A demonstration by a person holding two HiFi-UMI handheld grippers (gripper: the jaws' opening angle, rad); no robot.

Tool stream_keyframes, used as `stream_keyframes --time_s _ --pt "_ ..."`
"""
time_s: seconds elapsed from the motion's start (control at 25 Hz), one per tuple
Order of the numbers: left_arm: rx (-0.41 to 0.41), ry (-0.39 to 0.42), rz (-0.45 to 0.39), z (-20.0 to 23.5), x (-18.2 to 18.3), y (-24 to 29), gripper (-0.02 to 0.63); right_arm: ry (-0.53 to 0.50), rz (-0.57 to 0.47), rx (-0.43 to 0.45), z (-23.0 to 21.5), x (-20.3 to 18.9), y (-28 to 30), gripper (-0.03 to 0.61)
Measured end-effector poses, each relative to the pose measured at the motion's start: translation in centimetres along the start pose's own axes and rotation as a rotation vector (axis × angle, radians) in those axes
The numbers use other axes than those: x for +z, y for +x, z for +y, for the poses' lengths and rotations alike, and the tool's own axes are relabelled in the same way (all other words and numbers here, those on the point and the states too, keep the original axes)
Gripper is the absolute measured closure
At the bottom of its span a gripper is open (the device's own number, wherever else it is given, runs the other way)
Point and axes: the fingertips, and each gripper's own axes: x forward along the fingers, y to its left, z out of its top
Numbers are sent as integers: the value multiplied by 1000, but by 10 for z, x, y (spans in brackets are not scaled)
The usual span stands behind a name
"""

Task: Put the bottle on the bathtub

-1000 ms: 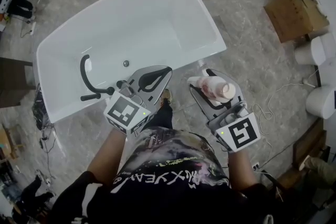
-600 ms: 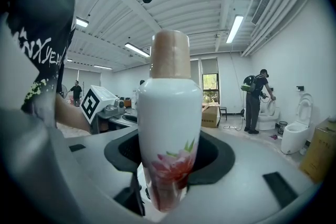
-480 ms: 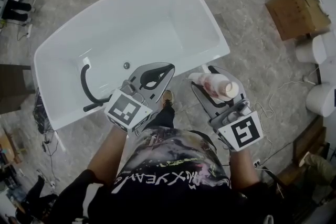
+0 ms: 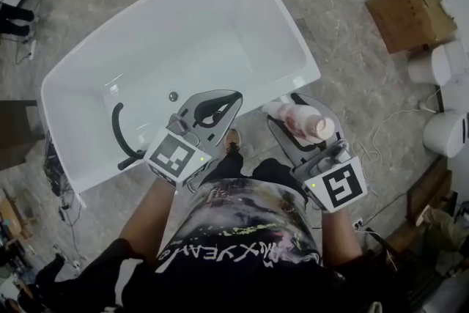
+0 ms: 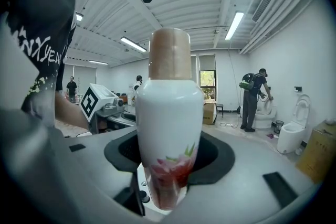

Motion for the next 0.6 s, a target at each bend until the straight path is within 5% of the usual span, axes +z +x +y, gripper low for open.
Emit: stream_keyframes --time_s 0.36,0.6 --pt "4 17 8 -12 5 0 603 -23 -1 -10 3 -2 -10 356" --pt "-12 6 21 16 -5 1 603 -9 8 -1 -2 1 26 356"
